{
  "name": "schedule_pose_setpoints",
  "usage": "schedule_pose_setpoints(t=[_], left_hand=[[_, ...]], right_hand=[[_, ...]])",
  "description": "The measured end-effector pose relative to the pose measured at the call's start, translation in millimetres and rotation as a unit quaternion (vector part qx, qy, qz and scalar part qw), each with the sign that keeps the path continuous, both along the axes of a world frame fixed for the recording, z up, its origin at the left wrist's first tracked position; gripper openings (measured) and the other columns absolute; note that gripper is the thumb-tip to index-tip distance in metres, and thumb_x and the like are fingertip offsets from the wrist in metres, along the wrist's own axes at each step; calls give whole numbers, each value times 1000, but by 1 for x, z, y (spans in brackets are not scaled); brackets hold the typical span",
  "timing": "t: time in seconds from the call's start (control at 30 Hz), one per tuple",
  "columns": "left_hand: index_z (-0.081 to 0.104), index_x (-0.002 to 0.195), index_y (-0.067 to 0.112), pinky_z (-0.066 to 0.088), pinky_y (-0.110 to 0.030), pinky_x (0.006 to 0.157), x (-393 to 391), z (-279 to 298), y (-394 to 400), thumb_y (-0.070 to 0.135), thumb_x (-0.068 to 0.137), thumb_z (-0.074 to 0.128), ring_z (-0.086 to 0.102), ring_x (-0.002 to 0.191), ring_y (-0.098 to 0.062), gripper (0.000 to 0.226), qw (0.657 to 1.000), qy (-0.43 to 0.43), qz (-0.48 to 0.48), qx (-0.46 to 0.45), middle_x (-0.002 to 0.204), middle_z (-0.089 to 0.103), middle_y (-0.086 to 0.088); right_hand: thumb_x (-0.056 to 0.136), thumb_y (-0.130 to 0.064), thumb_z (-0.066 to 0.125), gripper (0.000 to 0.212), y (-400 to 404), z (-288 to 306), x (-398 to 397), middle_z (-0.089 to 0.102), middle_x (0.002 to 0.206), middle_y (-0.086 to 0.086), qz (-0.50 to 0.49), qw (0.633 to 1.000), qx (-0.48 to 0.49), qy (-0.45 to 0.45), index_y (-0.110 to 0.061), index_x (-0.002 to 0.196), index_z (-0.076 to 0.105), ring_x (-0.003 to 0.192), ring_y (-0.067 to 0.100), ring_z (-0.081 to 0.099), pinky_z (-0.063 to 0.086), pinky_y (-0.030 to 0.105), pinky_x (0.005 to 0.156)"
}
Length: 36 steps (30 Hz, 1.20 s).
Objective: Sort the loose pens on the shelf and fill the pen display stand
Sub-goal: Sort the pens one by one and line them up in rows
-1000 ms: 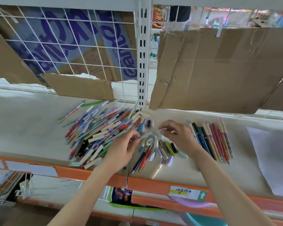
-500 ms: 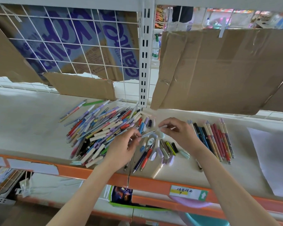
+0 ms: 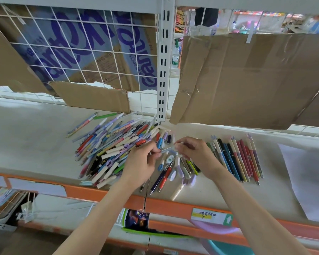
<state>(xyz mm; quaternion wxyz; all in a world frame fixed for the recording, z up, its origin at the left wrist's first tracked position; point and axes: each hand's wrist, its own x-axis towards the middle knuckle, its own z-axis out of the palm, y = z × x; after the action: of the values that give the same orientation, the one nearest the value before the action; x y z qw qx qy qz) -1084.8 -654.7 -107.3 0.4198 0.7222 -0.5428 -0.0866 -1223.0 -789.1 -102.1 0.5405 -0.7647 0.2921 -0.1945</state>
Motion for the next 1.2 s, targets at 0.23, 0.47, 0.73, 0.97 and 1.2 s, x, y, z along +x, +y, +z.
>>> schedule_pose_setpoints(t=[0.23,0.47,0.73,0.97,1.2], left_hand=[[57,88,4,36,-17,44,-8,10,-11,7,97,46,48,46,-8,14,927,365,-25,88,77,70,-7],[60,91,4,48,-20,50,-16,8,-19,5,98,41,58,52,-11,20,928,353,-45,113,69,68,3],[62,86,19,47,-14,70,-27,-9,-31,4,91,54,59,74,0,18,980,165,-48,96,82,64,9],[66,104,13,38,-26,90,-71,-19,-62,21,86,64,50,104,-15,20,983,-66,-149,79,109,61,0],[62,104,19,28,-35,97,-88,-27,-73,35,89,56,41,110,-20,23,963,-184,-158,121,112,56,0]], right_hand=[[87,-32,56,27,0,-4,-4,65,81,-1,2,971,208,-114,-7,92,65,78,13,56,43,23,68],[93,-10,53,13,-4,1,-10,66,89,12,-20,967,210,-142,-5,95,64,72,14,59,45,20,61],[91,-10,59,13,-33,4,-37,62,63,0,-122,987,78,-68,-4,102,63,52,10,43,39,16,50],[83,-21,69,28,-51,-17,-54,66,79,2,-147,976,-89,137,-16,111,65,70,14,56,40,26,67],[81,-17,69,39,-45,-19,-62,59,82,-8,-109,960,-144,213,-17,120,60,77,8,54,36,1,59]])
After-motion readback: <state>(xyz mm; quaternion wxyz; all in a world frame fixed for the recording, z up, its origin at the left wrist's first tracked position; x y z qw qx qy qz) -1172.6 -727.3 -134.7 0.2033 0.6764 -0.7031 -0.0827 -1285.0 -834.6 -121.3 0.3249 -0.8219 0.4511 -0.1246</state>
